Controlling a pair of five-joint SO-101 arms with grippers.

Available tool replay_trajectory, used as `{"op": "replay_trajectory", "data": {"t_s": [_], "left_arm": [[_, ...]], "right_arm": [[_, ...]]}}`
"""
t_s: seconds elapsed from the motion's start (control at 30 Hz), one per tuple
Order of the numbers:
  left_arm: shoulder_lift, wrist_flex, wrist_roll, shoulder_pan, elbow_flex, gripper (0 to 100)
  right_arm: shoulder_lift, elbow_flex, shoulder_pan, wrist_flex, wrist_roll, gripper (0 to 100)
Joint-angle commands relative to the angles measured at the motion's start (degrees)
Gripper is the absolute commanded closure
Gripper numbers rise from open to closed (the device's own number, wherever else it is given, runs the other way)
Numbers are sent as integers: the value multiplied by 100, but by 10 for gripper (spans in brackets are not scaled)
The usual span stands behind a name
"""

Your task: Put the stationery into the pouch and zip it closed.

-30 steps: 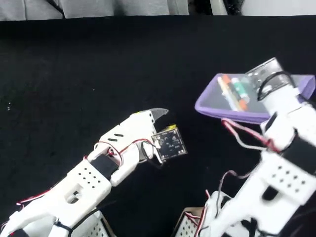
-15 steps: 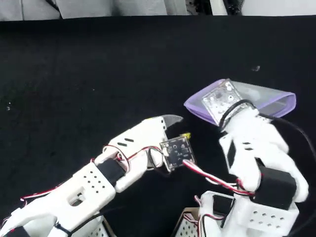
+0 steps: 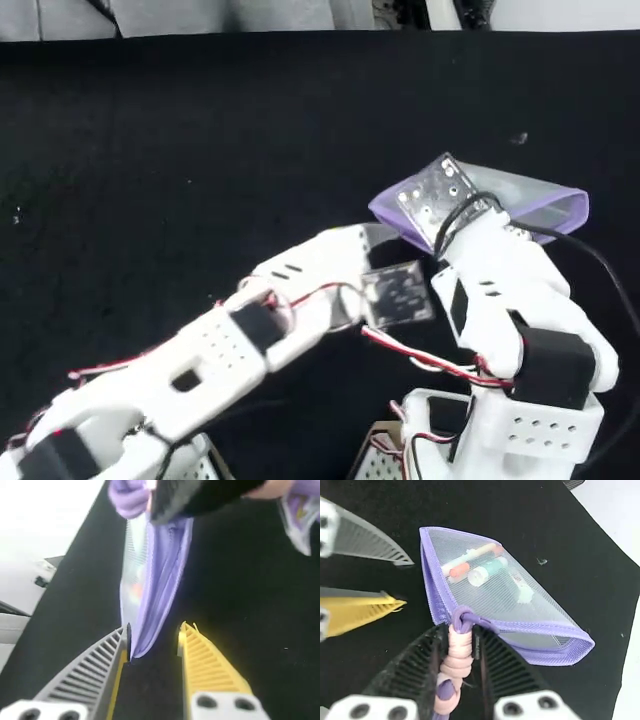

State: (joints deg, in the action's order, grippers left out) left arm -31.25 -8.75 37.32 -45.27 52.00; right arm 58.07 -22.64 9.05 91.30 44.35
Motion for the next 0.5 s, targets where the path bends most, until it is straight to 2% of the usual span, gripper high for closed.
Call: {"op": "replay_trajectory", "data": {"t_s": [0.0,0.37,0.47], "left_arm": [[422,88,-325,-207,-769,834],[633,167,-387,-163,-936,834],[932,677,-404,-180,-919,834]], "right_arm": [[-110,40,-114,-18,-62,987],[-66,101,-114,44,-53,987],[-84,312,-141,299,-53,987]]}}
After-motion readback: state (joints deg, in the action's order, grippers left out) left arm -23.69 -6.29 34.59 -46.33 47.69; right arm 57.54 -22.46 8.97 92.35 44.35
